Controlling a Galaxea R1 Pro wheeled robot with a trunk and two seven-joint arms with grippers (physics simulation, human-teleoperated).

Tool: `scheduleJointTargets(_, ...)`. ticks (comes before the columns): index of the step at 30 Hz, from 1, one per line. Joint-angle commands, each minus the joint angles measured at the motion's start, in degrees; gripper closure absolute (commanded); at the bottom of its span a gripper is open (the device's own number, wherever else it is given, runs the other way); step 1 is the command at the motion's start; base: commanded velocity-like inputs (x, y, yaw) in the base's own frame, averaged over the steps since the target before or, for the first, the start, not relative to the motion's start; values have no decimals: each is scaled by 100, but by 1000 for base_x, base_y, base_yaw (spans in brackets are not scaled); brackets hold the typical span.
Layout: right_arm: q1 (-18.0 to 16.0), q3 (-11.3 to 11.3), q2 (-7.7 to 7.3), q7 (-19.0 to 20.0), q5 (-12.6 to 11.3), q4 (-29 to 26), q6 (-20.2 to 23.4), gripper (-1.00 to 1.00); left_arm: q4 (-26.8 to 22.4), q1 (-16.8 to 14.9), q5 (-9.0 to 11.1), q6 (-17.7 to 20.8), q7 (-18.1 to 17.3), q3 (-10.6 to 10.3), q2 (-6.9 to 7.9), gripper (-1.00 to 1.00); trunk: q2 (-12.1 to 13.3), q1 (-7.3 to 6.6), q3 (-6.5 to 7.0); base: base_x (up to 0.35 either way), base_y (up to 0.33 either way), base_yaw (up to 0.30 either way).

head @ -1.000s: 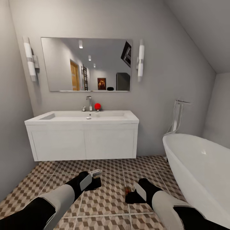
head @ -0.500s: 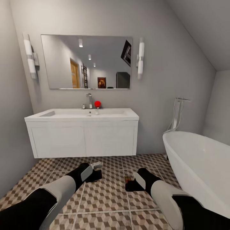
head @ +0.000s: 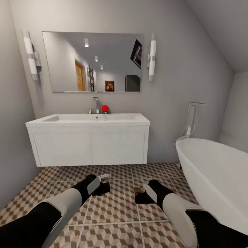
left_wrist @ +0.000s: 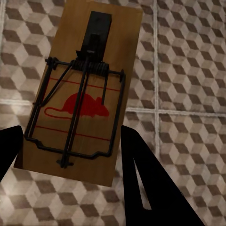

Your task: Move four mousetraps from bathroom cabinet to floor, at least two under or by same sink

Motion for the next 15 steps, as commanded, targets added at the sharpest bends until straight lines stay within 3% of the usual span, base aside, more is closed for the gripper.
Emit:
scheduleJointTargets(1,-2,-44,4,-45,-16,-12,23,100,-12,-2,51,23,21,-30,2,100,-5,1,-29,0,0,0)
scheduleJointTargets(15,-3,-39,4,169,-16,-47,5,100,129,-3,47,7,22,-43,8,100,-24,37,-340,0,0,0)
